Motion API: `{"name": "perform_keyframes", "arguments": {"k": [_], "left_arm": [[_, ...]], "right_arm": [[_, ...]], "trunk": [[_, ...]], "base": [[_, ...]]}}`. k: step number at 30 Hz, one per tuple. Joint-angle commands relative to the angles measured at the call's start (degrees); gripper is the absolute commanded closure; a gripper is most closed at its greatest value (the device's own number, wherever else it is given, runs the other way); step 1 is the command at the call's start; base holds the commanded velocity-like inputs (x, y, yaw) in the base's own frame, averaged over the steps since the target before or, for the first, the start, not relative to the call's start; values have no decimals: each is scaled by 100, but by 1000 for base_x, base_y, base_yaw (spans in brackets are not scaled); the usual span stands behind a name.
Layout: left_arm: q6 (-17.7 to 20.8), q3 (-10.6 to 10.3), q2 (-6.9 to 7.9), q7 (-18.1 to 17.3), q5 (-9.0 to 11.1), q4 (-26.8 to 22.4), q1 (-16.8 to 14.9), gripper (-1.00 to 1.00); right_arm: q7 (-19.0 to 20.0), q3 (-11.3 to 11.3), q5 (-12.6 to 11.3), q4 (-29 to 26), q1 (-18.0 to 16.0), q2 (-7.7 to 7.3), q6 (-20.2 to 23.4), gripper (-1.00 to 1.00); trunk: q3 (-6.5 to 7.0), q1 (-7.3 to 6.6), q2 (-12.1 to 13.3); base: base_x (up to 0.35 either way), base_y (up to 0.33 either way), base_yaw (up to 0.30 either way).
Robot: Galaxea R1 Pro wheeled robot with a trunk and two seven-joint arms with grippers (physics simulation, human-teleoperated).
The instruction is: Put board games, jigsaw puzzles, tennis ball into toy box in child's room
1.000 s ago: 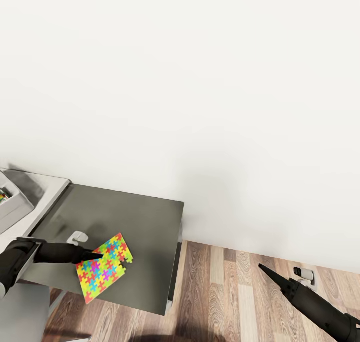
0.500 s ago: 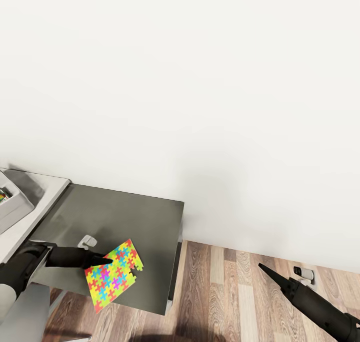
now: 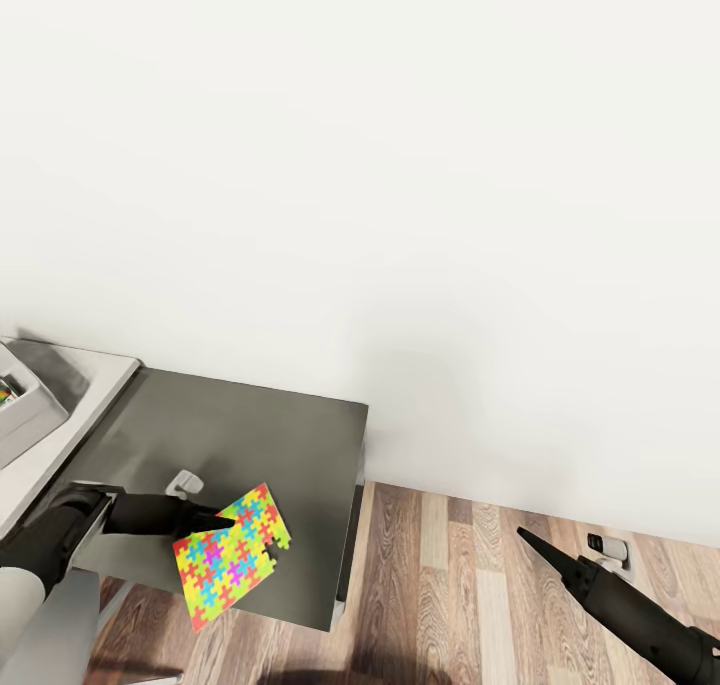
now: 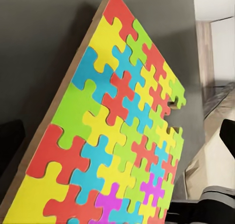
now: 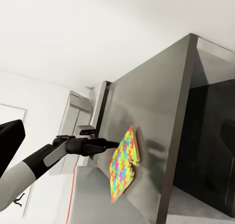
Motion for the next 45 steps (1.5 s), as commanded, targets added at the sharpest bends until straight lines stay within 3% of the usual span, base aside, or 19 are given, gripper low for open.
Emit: {"name": "perform_keyframes", "arguments": {"k": [1,8,17,45], "left_arm": [[42,-245,-233,2,-44,100,6,-100],[36,-255,-237,-2,-46,71,57,-100],[116,-248,-238,-2,-43,-548,384,-100],[109,-246,-229,-41,-41,-631,419,-100]], "right_arm": [[-7,0,-34,-4,2,-1,40,-100],[-7,0,-34,-3,-1,2,40,-100],[-7,0,-36,-4,0,-4,40,-100],[-7,0,-37,-5,0,-7,40,-100]], "trunk": [[-9,6,-6],[-9,6,-6],[-9,6,-6],[-9,6,-6]], "base": [[0,0,0],[0,0,0],[0,0,0],[0,0,0]]}}
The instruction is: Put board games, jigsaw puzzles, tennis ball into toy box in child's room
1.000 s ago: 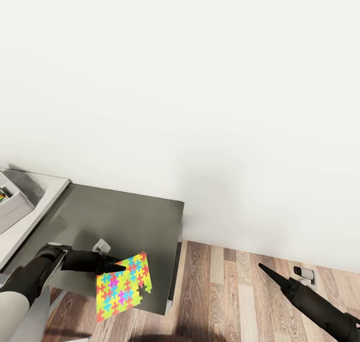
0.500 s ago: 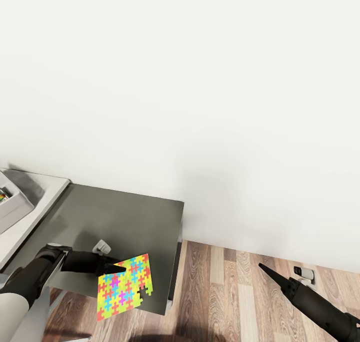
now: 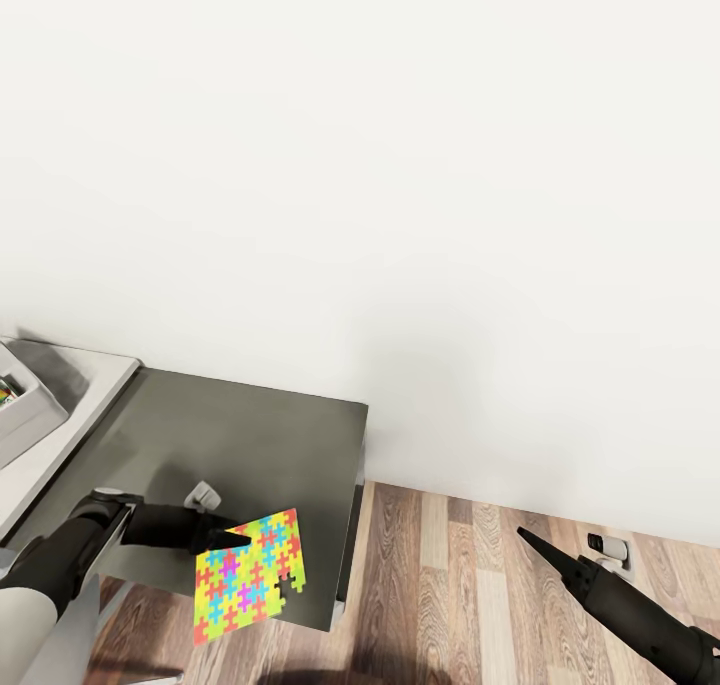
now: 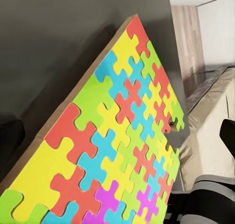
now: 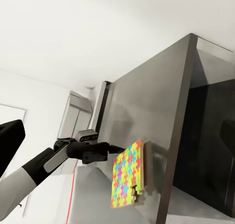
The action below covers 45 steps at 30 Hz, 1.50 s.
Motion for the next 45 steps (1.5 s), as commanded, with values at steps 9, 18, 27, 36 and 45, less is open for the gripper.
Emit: {"name": "perform_keyframes", "arguments": {"k": [9,18,27,36,45], "left_arm": [[264,74,51,-786,-76,-393,5,-100],[242,795,89,-855,-59,-441,5,-100],[200,1232,89,-1137,-10,-478,5,-100],[293,1296,70,-1331,8,-782,6,-100],[301,1296,56,-1331,28,-869,10,-100]], "right_arm": [[-4,0,-32,-2,3,6,40,-100],[-7,0,-32,-4,3,29,36,-100],[-15,8,-32,-11,2,49,17,-100],[4,15,-32,-68,2,53,-27,-100],[-13,26,-32,-328,3,59,-39,-100]], "trunk": [[-9,4,-7],[-9,4,-7],[-9,4,-7],[-9,4,-7],[26,4,-7]], "base": [[0,0,0],[0,0,0],[0,0,0],[0,0,0],[-17,0,3]]}}
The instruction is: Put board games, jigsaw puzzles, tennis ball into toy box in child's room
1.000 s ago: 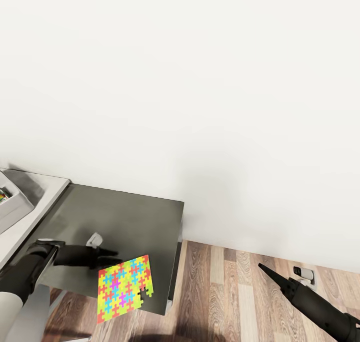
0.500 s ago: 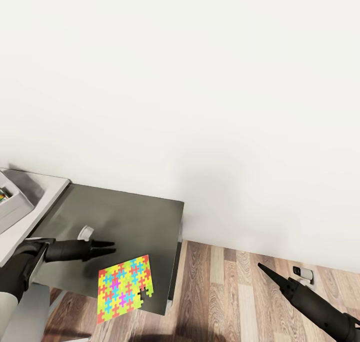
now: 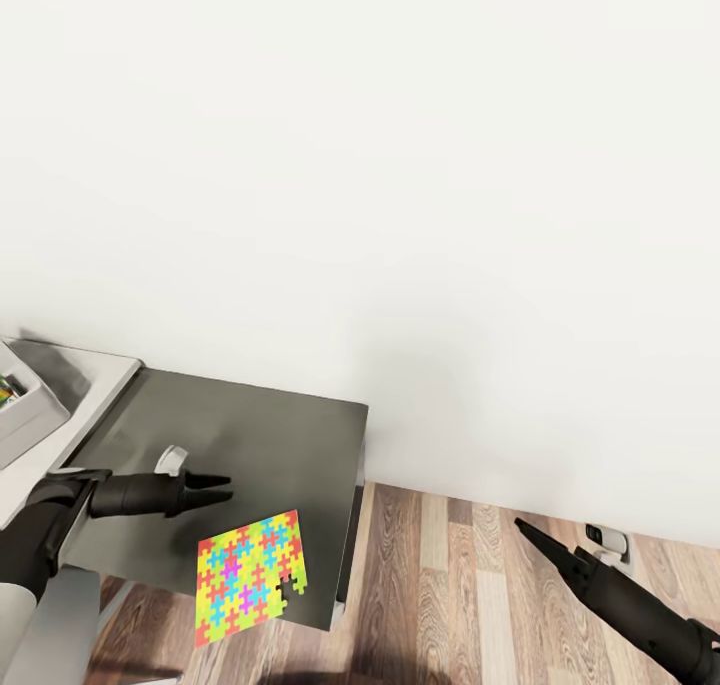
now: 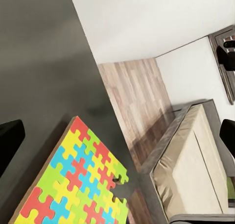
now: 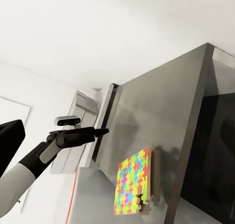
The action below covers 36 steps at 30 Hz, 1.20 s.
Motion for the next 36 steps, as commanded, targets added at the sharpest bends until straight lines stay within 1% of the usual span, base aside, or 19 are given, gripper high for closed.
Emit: {"name": "perform_keyframes", "arguments": {"k": [1,10,15,19,29,36], "left_arm": [[59,7,-2,-33,-25,-6,-1,-100],[49,-3,-17,-33,-24,-35,14,-100],[57,-10,-20,-33,-24,-189,82,-100],[148,-4,-21,-33,-24,-454,201,-100],[198,5,-18,-33,-24,-598,270,-100],[198,6,-18,-33,-24,-625,279,-100]], "right_arm": [[-9,0,-35,-7,-1,-2,41,-100],[-5,1,-31,-18,1,0,26,-100],[14,6,-33,-35,1,0,-239,-100],[15,82,-35,-38,1,-8,-382,-100],[29,114,-35,-41,1,-10,-435,-100],[32,115,-35,-46,1,-10,-442,-100]], "trunk": [[-6,3,-9],[10,3,-9],[50,3,-9],[86,3,-9],[181,3,-9],[248,3,-9]], "base": [[-10,0,3],[-3,0,1],[0,0,0],[0,0,0],[-2,0,0],[-107,-27,0]]}}
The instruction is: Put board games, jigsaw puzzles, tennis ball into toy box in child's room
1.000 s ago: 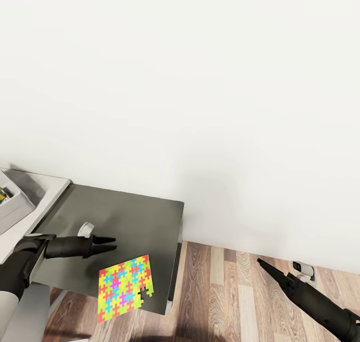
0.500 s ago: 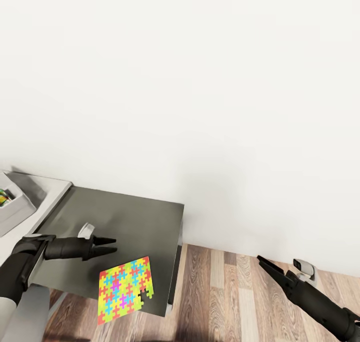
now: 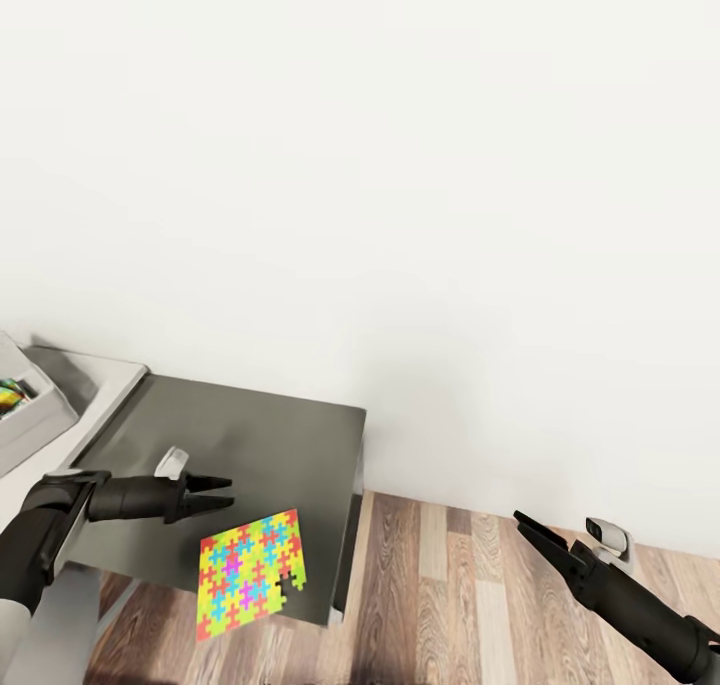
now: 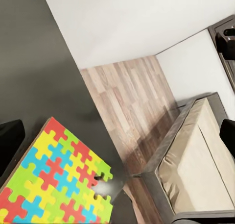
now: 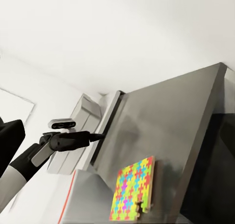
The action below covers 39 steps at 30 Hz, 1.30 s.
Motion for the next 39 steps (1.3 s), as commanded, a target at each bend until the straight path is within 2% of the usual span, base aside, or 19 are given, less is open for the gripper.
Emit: {"name": "perform_keyframes", "arguments": {"k": [1,12,33,37,39], "left_arm": [[60,5,-2,-33,-25,-7,-2,-100],[60,6,-3,-33,-22,-14,0,-100],[53,10,7,-33,-16,-49,3,-100],[104,15,18,-33,6,-350,145,-100],[278,32,29,-33,163,-702,316,-100]], "right_arm": [[1,1,-40,-3,1,-2,45,-100],[197,-3,-40,-4,1,-2,37,-100],[216,1,-40,-4,1,6,27,-100],[220,1,-40,-4,1,6,27,-100],[222,1,-40,-6,1,6,27,-100]], "trunk": [[2,2,-9],[107,2,-9],[307,2,-9],[346,2,-9],[365,2,-9]], "base": [[-156,-122,0],[-54,-77,0],[-1,-1,0],[0,0,0],[0,0,0]]}}
